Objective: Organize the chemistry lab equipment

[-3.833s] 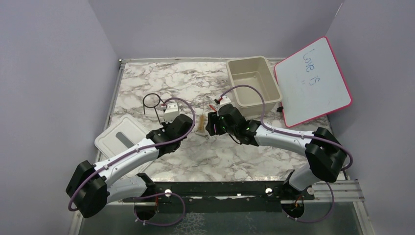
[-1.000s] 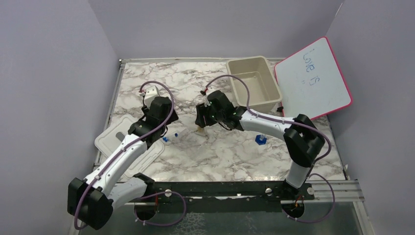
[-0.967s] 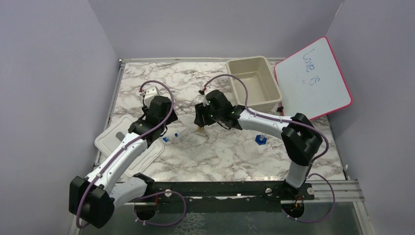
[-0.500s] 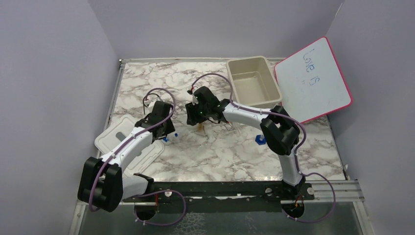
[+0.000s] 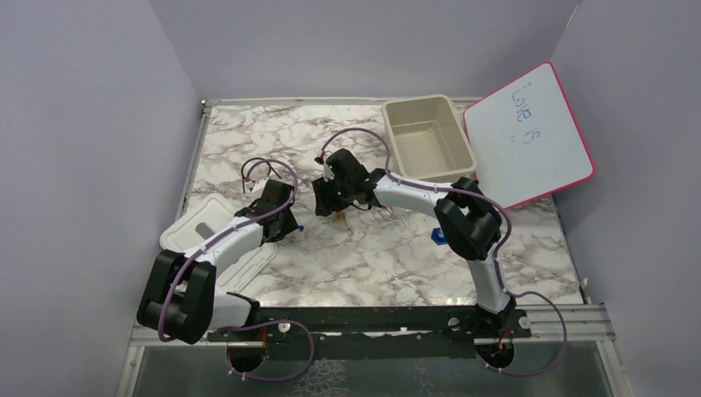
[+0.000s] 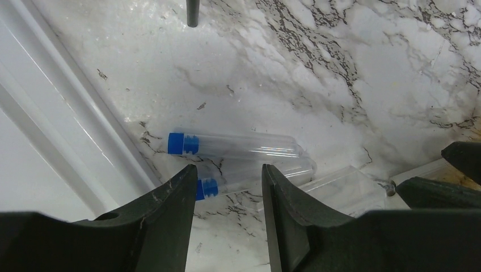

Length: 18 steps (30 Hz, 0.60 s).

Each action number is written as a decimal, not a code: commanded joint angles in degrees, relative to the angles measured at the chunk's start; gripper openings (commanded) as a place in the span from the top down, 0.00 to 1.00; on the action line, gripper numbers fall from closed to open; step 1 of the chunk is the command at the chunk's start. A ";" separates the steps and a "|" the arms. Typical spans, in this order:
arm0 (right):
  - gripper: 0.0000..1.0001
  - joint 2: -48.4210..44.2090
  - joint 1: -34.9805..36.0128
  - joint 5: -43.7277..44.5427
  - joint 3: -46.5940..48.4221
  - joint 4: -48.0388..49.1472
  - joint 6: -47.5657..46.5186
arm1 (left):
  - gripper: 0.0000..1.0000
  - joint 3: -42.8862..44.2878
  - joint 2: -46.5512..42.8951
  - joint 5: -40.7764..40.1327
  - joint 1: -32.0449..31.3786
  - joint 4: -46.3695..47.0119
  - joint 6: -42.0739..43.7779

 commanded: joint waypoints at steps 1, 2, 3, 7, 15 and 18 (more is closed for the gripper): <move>0.46 -2.65 -0.02 -1.46 -2.20 1.15 -0.48 | 0.51 -0.94 0.43 -2.28 0.52 3.86 -1.46; 0.46 -2.84 -0.02 -1.37 -2.40 1.11 -0.49 | 0.51 -1.13 0.45 -2.82 0.59 4.19 -1.39; 0.46 -3.08 -0.02 -1.27 -2.56 1.15 -0.49 | 0.51 -1.30 0.40 -3.33 0.62 4.47 -1.34; 0.46 -3.86 -0.03 -1.00 -3.25 1.15 -0.48 | 0.52 -1.71 -0.87 -3.85 0.72 6.02 -1.09; 0.46 -6.36 -0.04 -0.13 -4.71 1.51 -0.23 | 0.51 -1.40 -3.83 -7.33 1.01 6.03 -2.72; 0.46 -7.81 -0.05 -0.15 -5.18 1.75 0.18 | 0.50 -1.63 -3.53 -7.49 1.11 6.66 -3.70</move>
